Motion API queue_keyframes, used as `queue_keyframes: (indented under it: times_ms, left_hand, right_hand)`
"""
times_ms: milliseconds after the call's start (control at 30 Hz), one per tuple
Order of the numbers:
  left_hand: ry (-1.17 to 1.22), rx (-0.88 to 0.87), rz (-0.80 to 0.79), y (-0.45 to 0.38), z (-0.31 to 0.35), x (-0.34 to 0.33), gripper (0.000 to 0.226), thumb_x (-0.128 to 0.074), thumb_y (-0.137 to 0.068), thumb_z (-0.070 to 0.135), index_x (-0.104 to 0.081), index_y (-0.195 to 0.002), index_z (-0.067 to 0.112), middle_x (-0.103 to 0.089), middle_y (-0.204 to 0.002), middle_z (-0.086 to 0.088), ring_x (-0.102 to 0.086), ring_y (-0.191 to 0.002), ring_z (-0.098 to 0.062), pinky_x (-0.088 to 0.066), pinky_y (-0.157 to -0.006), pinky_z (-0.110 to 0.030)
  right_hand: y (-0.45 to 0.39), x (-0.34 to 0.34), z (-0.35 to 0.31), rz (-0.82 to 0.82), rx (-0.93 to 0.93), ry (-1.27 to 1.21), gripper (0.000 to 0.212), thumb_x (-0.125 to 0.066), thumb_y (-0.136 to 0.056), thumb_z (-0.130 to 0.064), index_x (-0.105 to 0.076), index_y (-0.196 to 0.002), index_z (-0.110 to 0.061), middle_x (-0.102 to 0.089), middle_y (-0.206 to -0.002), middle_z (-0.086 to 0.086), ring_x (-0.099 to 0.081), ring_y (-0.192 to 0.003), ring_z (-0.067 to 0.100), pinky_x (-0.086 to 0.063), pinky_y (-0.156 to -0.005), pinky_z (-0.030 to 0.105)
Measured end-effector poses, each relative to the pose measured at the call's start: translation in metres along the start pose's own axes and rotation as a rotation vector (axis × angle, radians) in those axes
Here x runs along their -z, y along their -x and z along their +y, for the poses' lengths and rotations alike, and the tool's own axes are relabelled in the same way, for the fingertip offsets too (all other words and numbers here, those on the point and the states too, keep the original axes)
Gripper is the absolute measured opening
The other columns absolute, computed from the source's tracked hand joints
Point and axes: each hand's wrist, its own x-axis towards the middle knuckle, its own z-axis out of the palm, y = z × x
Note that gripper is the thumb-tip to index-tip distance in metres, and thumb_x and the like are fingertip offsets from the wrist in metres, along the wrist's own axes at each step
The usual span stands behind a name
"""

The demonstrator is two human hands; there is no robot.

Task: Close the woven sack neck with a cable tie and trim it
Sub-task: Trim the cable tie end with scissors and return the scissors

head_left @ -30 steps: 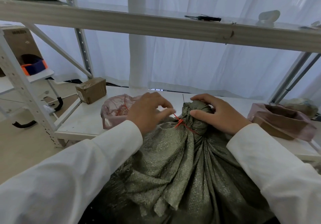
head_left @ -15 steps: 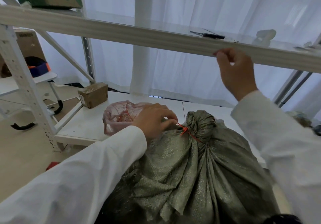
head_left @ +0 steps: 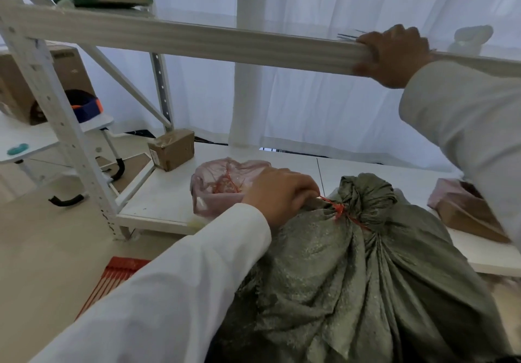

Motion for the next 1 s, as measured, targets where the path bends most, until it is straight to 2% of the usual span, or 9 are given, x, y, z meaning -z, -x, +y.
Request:
queue_keyframes:
  times_ms: [167,267,367,500,600,700,800,933,1000]
  left_hand:
    - [0.011,0.04,-0.028,0.0,0.001,0.0,0.02,-0.05,-0.091,0.029,-0.068,-0.097,0.025,-0.072,-0.094,0.005,-0.058,-0.092,-0.018,-0.042,-0.088,-0.034]
    - [0.017,0.051,-0.008,0.0,0.003,0.002,0.021,-0.05,-0.091,0.035,-0.067,-0.101,0.027,-0.071,-0.091,0.004,-0.057,-0.092,-0.017,-0.041,-0.093,-0.038]
    - [-0.023,0.072,0.002,-0.002,0.013,0.005,0.037,-0.04,-0.09,0.052,-0.062,-0.11,0.031,-0.068,-0.098,0.009,-0.053,-0.102,-0.014,-0.028,-0.099,-0.032]
    - [-0.04,0.01,0.086,-0.005,0.032,0.003,0.072,-0.027,-0.073,0.069,-0.045,-0.132,0.032,-0.056,-0.126,0.009,-0.041,-0.121,-0.014,-0.018,-0.101,-0.029]
    - [0.094,-0.019,0.131,-0.007,0.051,-0.003,0.077,-0.032,-0.073,0.066,-0.033,-0.14,0.03,-0.05,-0.134,0.007,-0.039,-0.125,-0.015,-0.02,-0.103,-0.028]
    - [0.275,-0.027,0.26,-0.01,0.061,-0.009,0.058,-0.043,-0.079,0.053,-0.047,-0.131,0.028,-0.058,-0.125,0.004,-0.049,-0.115,-0.017,-0.034,-0.103,-0.037]
    - [0.429,0.012,0.339,-0.012,0.066,-0.011,0.043,-0.051,-0.08,0.044,-0.065,-0.112,0.019,-0.065,-0.105,0.006,-0.057,-0.099,-0.01,-0.042,-0.09,-0.021]
    - [0.578,0.228,0.396,-0.013,0.073,-0.012,0.01,-0.055,-0.089,0.025,-0.064,-0.089,0.029,-0.063,-0.087,0.014,-0.058,-0.083,-0.009,-0.046,-0.08,-0.022]
    - [0.721,0.339,0.451,-0.016,0.073,-0.011,0.018,-0.055,-0.089,0.02,-0.06,-0.079,0.034,-0.065,-0.079,0.015,-0.061,-0.081,-0.007,-0.049,-0.081,-0.025]
  right_hand:
    - [0.024,0.019,0.016,0.246,0.06,-0.358,0.033,-0.041,-0.084,-0.009,-0.063,-0.107,-0.018,-0.062,-0.11,0.011,-0.056,-0.106,0.028,-0.045,-0.094,0.041]
    - [0.059,0.024,0.009,0.497,-0.26,-1.058,0.031,-0.035,-0.076,-0.005,-0.058,-0.079,-0.026,-0.058,-0.077,-0.007,-0.062,-0.074,0.008,-0.052,-0.068,0.03]
    - [0.108,0.01,-0.007,0.239,-0.582,-1.671,0.028,-0.032,-0.087,-0.002,-0.047,-0.076,-0.022,-0.057,-0.058,-0.006,-0.057,-0.05,0.004,-0.043,-0.046,0.017]
    - [0.164,-0.023,-0.031,-0.052,-0.8,-1.933,0.032,-0.03,-0.095,0.001,-0.048,-0.072,-0.011,-0.054,-0.054,0.003,-0.055,-0.039,0.008,-0.046,-0.041,0.017]
    - [0.167,-0.022,-0.034,0.006,-0.819,-1.976,0.029,-0.033,-0.094,0.003,-0.048,-0.073,-0.008,-0.05,-0.065,0.007,-0.056,-0.051,0.014,-0.051,-0.049,0.022]
    - [0.174,-0.026,-0.036,0.032,-0.679,-1.712,0.03,-0.033,-0.089,0.005,-0.054,-0.077,-0.013,-0.057,-0.073,0.008,-0.06,-0.067,0.024,-0.054,-0.059,0.031]
    - [0.19,-0.031,-0.042,0.026,-0.572,-1.538,0.035,-0.032,-0.088,0.005,-0.055,-0.076,-0.017,-0.06,-0.083,0.009,-0.062,-0.077,0.024,-0.052,-0.059,0.029]
    - [0.193,-0.03,-0.035,-0.021,-0.516,-1.541,0.021,-0.042,-0.093,-0.002,-0.06,-0.087,-0.01,-0.064,-0.086,0.008,-0.068,-0.073,0.019,-0.058,-0.063,0.027]
    - [0.197,-0.028,-0.034,-0.108,-0.451,-1.485,0.018,-0.046,-0.093,-0.007,-0.062,-0.09,-0.013,-0.067,-0.089,0.01,-0.069,-0.072,0.018,-0.057,-0.06,0.024]
